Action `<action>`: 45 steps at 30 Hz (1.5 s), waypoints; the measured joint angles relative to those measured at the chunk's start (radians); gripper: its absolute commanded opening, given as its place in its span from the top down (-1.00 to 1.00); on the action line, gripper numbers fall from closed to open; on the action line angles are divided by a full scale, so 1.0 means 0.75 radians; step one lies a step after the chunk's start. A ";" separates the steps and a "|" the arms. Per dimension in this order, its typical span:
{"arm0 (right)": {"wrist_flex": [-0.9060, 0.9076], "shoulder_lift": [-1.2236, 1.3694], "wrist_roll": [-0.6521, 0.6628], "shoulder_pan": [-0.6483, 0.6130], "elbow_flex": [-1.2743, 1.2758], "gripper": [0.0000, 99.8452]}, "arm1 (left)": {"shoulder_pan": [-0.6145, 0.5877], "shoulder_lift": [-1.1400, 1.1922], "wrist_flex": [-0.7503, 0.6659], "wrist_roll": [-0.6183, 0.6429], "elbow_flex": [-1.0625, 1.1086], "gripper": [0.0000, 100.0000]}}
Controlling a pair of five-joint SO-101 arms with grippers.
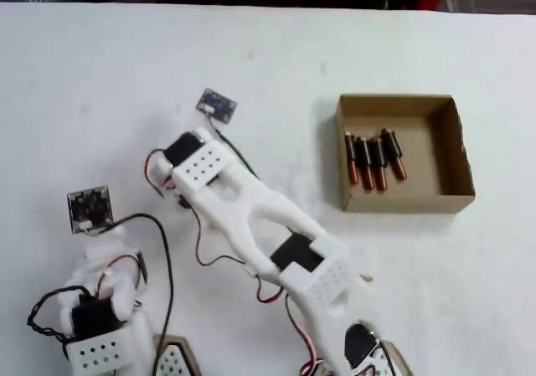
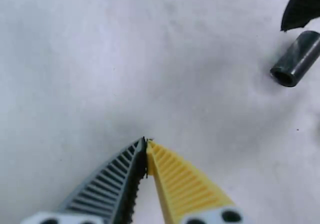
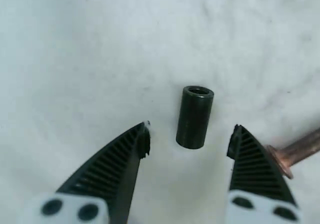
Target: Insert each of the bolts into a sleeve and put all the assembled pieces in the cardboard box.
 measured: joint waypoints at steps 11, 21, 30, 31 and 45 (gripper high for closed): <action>-0.070 0.082 0.000 0.014 0.000 0.96 | 0.000 0.000 0.000 0.000 0.000 0.95; -0.070 0.084 0.000 0.065 0.000 0.95 | 0.000 0.000 0.000 0.000 0.000 0.95; -0.070 0.084 0.000 0.113 0.000 0.95 | 0.000 0.000 0.000 0.000 0.000 0.95; -0.070 0.084 0.000 0.125 0.000 0.95 | 0.000 0.000 0.000 0.000 0.000 0.95; 0.065 -0.078 0.374 0.368 0.002 0.95 | 0.000 0.000 0.000 0.000 0.000 0.95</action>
